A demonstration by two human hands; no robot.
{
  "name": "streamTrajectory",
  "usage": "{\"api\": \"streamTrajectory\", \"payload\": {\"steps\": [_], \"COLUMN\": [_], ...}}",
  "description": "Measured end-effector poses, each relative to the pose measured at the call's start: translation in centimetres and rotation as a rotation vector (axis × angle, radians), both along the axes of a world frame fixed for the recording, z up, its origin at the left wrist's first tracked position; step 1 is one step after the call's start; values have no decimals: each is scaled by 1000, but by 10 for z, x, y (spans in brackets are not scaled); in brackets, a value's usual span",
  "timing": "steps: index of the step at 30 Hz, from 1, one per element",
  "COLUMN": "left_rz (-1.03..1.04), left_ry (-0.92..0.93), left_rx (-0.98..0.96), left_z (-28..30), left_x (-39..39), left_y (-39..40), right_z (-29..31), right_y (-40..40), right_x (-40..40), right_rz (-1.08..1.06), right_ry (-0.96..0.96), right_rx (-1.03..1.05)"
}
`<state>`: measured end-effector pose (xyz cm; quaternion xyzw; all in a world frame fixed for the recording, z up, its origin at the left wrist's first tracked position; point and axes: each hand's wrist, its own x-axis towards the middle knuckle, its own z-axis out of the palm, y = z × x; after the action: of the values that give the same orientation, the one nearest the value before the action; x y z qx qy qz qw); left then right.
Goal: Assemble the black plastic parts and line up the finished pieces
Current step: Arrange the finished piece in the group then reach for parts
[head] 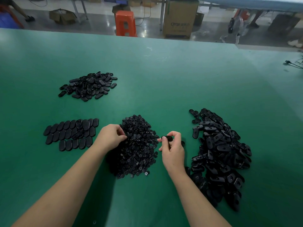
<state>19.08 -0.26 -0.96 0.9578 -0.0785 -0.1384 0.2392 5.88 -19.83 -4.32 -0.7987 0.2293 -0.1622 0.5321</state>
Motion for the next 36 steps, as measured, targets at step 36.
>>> {"api": "streamTrajectory", "payload": {"steps": [36], "left_rz": [373], "left_ry": [624], "left_rx": [-1290], "left_z": [26], "left_x": [-46], "left_y": [-62], "right_z": [-3], "right_y": [-3], "right_x": [0], "right_rz": [-66], "right_ry": [-92], "right_rx": [-4]}}
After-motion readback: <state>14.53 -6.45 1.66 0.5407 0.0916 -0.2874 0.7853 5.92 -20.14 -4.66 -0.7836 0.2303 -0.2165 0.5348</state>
